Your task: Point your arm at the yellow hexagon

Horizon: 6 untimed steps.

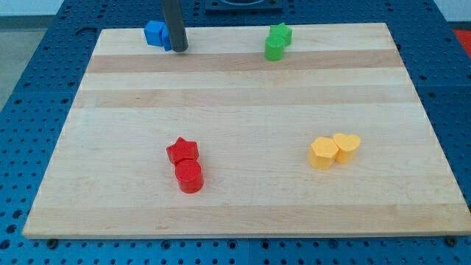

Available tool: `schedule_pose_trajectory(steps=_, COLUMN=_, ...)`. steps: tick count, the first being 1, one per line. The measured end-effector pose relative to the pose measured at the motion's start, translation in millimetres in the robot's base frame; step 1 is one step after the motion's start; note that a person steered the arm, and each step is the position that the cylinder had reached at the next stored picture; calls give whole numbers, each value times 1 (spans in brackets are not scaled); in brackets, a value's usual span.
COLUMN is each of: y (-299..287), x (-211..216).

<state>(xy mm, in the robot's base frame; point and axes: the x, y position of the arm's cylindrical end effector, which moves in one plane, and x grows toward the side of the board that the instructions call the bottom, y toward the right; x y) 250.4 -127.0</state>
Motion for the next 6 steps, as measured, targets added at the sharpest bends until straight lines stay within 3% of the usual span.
schedule_pose_trajectory(steps=2, y=39, x=0)
schedule_pose_trajectory(steps=4, y=40, x=25)
schedule_pose_trajectory(steps=6, y=105, x=33)
